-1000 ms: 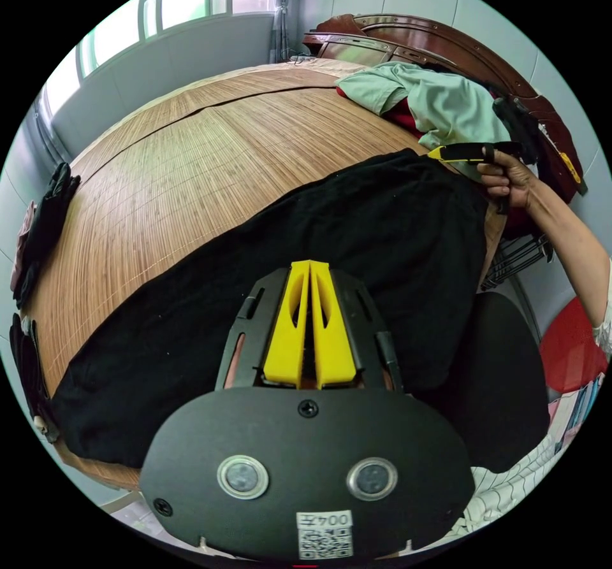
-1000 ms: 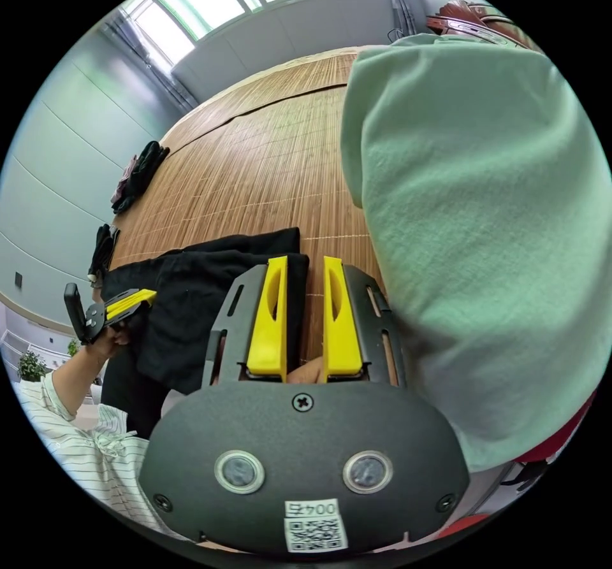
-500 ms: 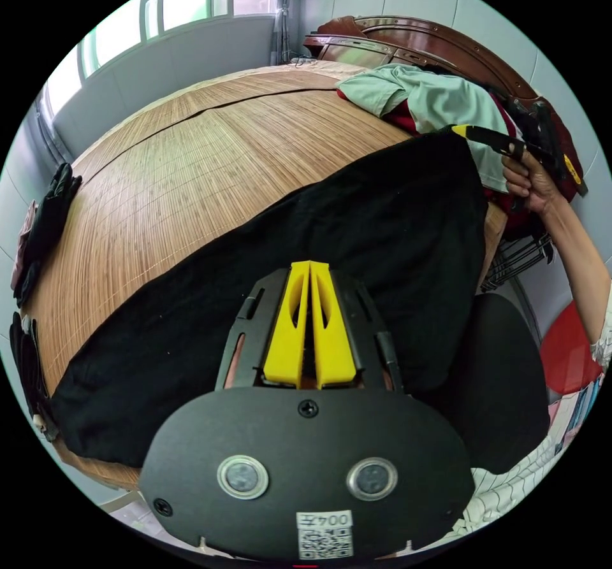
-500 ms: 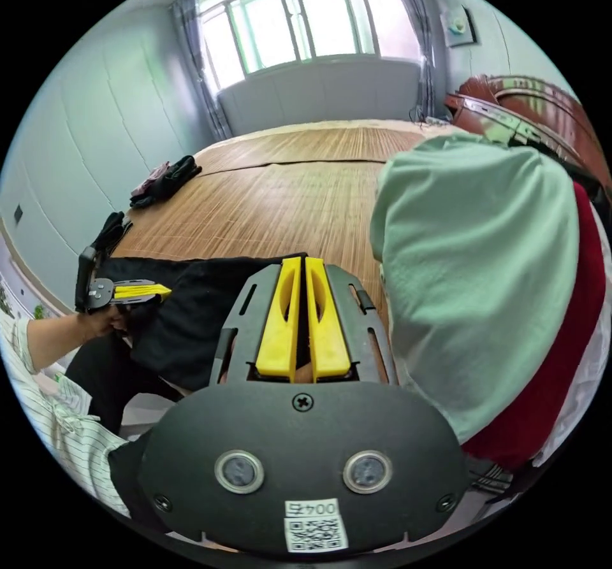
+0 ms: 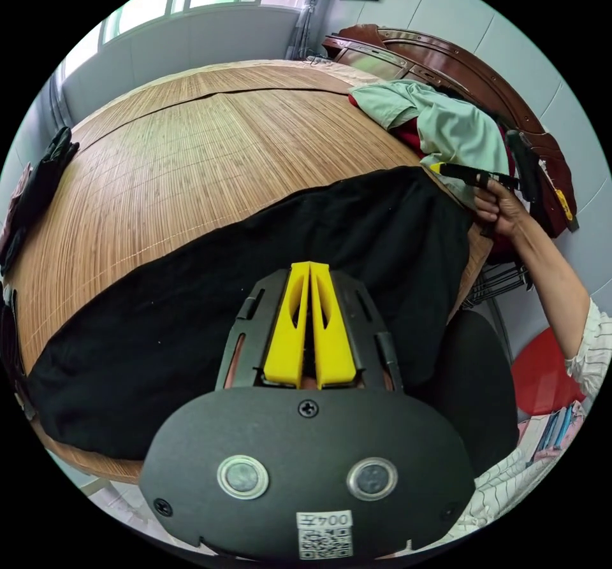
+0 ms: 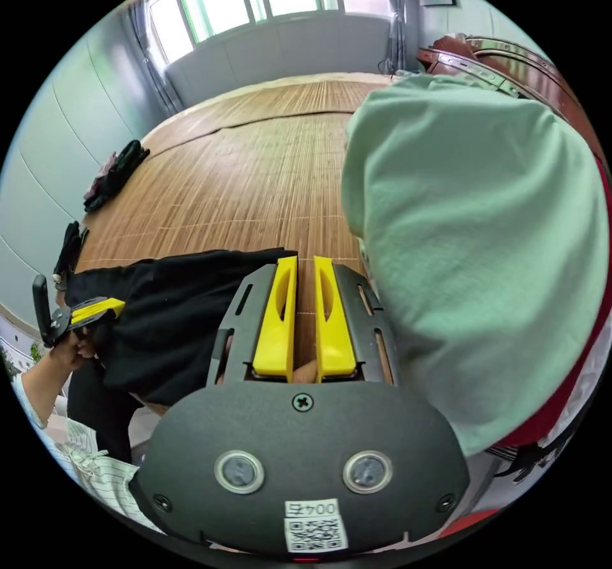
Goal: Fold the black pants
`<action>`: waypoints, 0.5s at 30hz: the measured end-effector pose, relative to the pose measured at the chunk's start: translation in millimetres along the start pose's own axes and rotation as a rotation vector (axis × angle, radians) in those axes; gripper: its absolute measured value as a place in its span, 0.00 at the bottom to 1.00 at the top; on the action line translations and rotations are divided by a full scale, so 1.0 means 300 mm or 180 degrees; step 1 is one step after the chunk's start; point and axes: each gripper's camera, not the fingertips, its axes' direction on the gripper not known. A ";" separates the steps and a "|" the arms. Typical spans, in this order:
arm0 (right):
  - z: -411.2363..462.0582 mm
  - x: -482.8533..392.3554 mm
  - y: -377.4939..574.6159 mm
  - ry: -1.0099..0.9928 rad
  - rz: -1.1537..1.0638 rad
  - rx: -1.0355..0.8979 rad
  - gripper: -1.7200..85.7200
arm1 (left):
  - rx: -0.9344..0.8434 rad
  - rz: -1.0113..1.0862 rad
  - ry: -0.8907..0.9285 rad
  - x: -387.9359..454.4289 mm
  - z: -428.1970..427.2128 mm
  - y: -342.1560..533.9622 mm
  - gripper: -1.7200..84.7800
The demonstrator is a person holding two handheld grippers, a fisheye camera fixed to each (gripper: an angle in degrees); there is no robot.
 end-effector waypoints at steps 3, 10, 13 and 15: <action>-0.116 -0.026 0.098 -0.0181 -0.0030 0.0192 0.08 | 0.0300 0.0018 0.0057 -0.011 -0.063 -0.039 0.02; -0.057 -0.221 0.308 -0.0030 -0.0563 -0.0234 0.06 | -0.0257 0.0487 -0.0248 0.037 0.125 -0.205 0.02; -0.022 -0.227 0.376 0.0091 -0.0680 -0.0124 0.05 | -0.0159 0.0165 -0.0242 -0.021 0.141 -0.237 0.02; -0.026 -0.208 0.383 -0.0084 -0.0533 -0.0128 0.04 | -0.0169 -0.0154 -0.0050 -0.060 0.140 -0.236 0.02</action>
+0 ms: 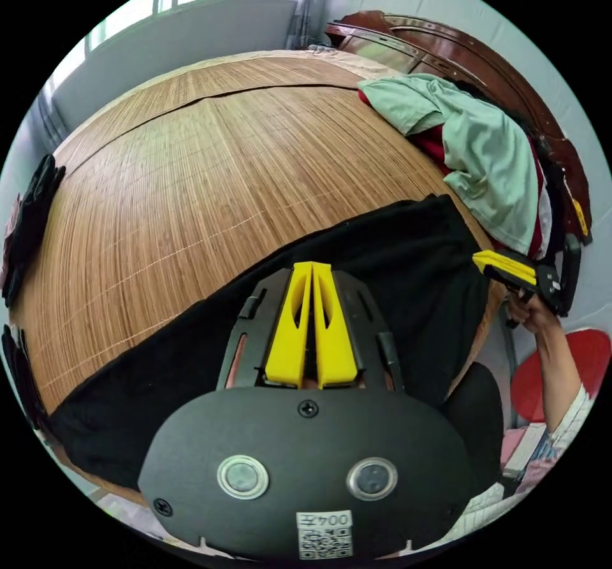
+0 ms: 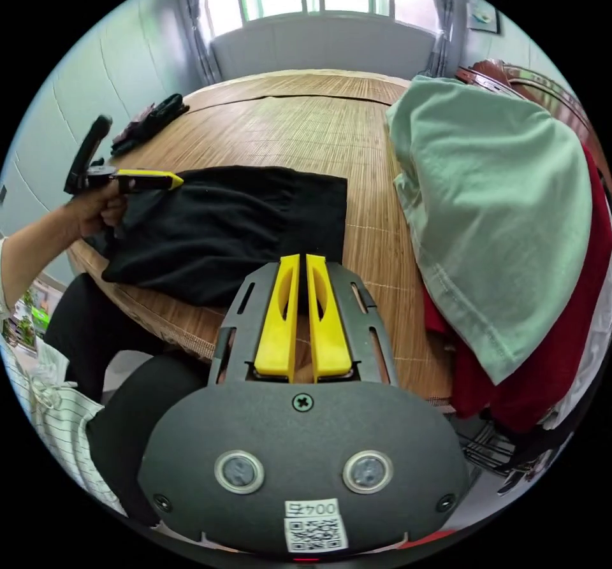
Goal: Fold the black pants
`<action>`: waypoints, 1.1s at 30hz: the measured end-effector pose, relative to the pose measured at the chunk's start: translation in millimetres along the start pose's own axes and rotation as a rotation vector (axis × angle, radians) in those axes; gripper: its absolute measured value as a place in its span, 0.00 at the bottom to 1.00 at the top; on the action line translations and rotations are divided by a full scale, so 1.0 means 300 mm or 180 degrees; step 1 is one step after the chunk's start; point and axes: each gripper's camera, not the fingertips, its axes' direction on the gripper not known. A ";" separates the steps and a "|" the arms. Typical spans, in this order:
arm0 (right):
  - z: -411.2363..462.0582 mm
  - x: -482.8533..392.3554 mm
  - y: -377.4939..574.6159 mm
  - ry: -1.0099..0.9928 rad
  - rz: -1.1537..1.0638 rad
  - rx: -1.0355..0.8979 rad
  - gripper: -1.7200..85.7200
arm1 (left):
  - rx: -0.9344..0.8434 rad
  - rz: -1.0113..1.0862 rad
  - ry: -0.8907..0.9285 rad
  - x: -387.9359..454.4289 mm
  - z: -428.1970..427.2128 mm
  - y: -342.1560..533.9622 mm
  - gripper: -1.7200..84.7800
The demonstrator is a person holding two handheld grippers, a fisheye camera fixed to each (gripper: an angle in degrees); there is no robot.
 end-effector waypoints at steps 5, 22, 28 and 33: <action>-0.093 -0.054 -0.035 0.0129 0.0054 0.0061 0.02 | 0.0257 -0.0198 0.0773 -0.082 -0.089 0.063 0.02; -0.180 -0.894 0.151 -0.0600 -0.1084 0.0116 0.09 | -0.0153 0.0169 -0.0538 -0.267 -0.218 0.609 0.02; -0.031 -1.290 0.251 -0.0119 -0.1807 -0.0043 0.11 | 0.0073 0.0028 -0.0024 -0.226 -0.225 0.706 0.02; 0.065 -1.427 0.256 0.0436 -0.2099 -0.0126 0.07 | 0.0088 0.0005 0.0304 -0.161 -0.142 0.820 0.02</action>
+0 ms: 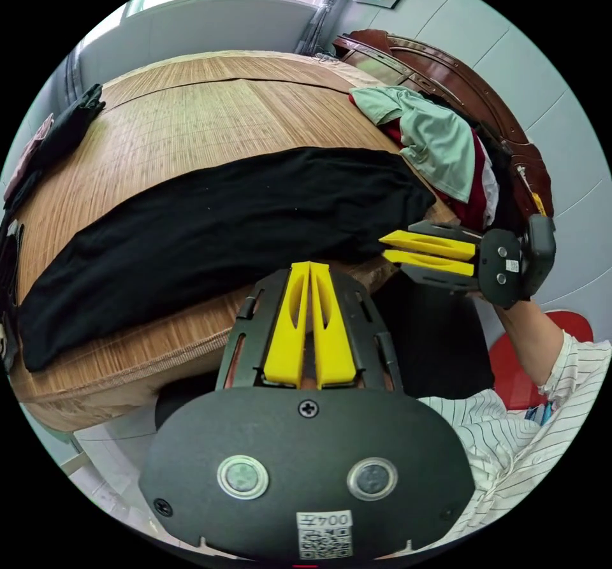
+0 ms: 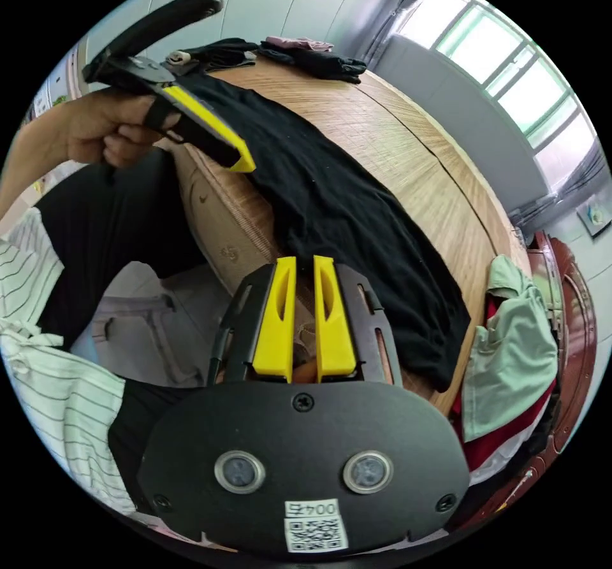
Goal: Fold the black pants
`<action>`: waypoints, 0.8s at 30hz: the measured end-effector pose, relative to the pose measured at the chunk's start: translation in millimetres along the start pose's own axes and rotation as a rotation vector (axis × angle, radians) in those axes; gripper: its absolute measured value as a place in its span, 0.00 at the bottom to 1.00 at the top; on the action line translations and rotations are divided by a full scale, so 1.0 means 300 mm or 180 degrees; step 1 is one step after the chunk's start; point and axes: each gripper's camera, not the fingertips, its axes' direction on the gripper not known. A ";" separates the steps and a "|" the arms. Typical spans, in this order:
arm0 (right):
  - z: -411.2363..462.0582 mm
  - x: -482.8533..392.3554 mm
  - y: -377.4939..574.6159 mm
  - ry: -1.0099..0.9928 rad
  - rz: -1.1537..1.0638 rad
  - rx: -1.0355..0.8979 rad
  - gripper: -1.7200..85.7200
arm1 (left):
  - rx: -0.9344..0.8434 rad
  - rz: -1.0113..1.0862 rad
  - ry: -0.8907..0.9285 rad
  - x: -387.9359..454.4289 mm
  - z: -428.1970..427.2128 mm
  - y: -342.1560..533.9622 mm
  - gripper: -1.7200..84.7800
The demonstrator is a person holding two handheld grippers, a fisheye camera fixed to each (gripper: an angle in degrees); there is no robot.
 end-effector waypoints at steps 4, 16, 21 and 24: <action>-0.031 0.061 -0.027 -0.0292 0.0316 0.0023 0.03 | 0.0114 0.0211 0.0001 0.049 0.039 0.081 0.02; 0.093 0.131 0.088 -0.1277 0.0471 -0.0207 0.04 | 0.0427 0.0670 -0.0600 0.055 0.140 0.214 0.02; 0.035 0.150 0.083 -0.1485 0.0409 -0.0023 0.06 | 0.0651 -0.0114 -0.0627 -0.240 0.071 0.264 0.02; 0.033 0.231 0.075 -0.1349 0.0872 0.0239 0.07 | 0.0567 -0.0392 -0.0754 -0.388 0.088 0.271 0.02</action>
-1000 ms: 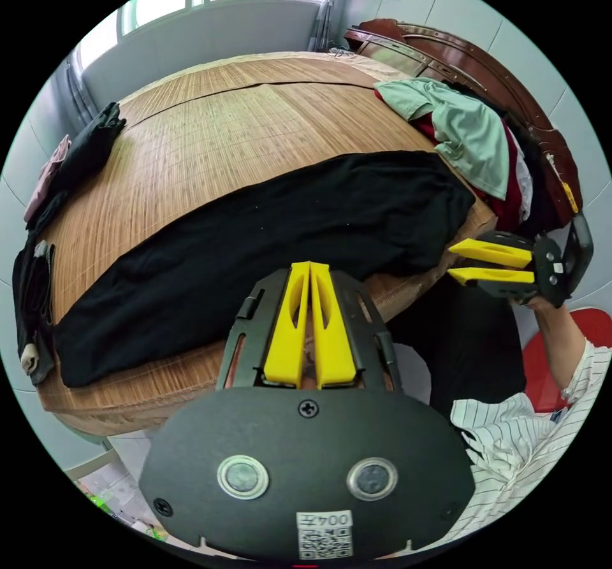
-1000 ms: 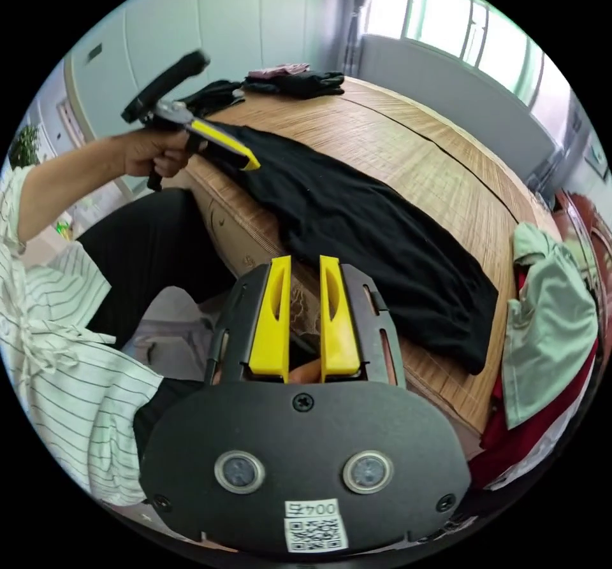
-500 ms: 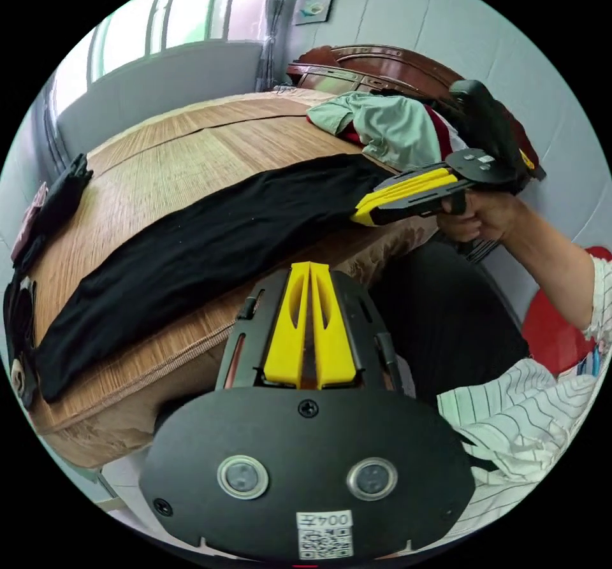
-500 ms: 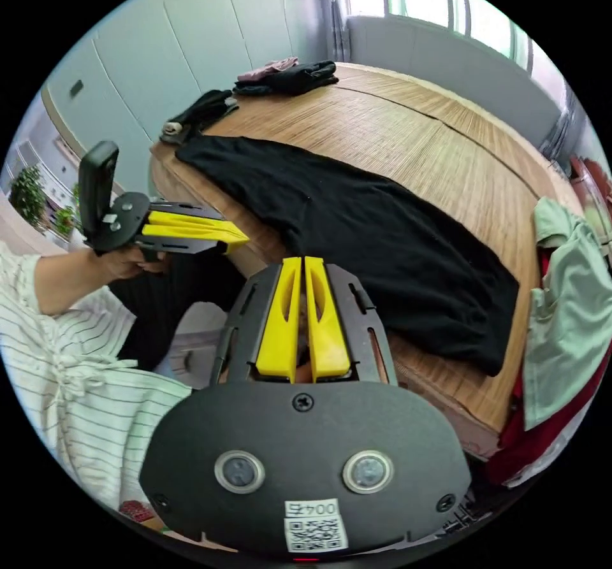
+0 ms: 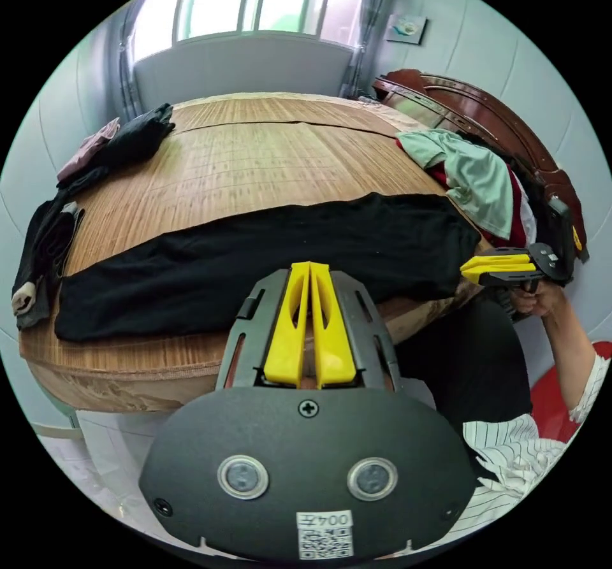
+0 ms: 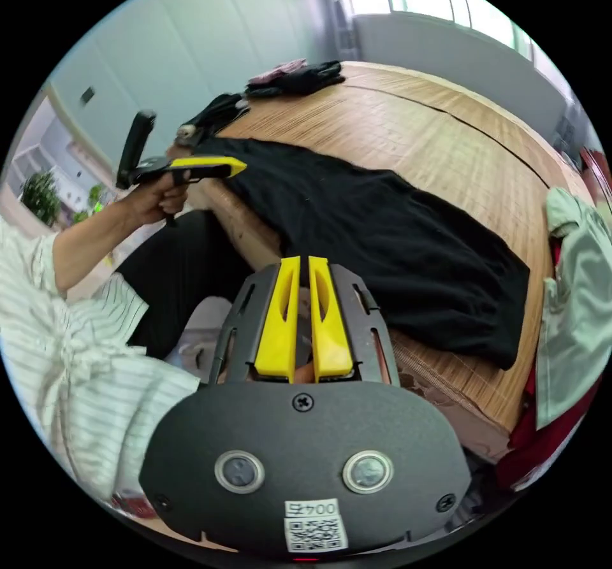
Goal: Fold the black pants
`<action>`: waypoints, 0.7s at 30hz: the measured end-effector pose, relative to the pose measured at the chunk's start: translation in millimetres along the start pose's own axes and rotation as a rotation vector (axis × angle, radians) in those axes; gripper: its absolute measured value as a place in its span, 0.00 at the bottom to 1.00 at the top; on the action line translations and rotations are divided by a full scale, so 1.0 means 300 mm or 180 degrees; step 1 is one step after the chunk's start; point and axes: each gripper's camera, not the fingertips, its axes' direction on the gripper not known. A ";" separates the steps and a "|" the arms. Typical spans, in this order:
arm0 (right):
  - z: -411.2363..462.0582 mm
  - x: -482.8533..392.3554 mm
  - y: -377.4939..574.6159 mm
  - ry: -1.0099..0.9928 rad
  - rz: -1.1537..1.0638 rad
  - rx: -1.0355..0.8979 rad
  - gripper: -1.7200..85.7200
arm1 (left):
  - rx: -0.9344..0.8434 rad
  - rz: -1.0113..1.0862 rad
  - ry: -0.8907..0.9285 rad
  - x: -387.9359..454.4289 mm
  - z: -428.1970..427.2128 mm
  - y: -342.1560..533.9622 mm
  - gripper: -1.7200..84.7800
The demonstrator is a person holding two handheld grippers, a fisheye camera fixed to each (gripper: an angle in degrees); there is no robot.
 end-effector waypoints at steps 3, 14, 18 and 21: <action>0.092 0.063 -0.022 0.0144 0.0289 -0.0156 0.06 | -0.0501 0.0062 -0.0368 -0.087 0.128 0.001 0.02; 0.095 0.088 0.007 0.0122 0.0440 0.0073 0.02 | -0.0413 -0.0132 -0.0011 -0.376 0.206 0.169 0.02; 0.206 0.052 -0.003 0.0451 0.0306 -0.0389 0.01 | -0.0094 -0.0640 0.0063 -0.535 0.203 0.325 0.02; 0.127 0.027 -0.011 0.0579 0.0374 -0.0154 0.01 | 0.0086 -0.0836 -0.0091 -0.648 0.198 0.435 0.02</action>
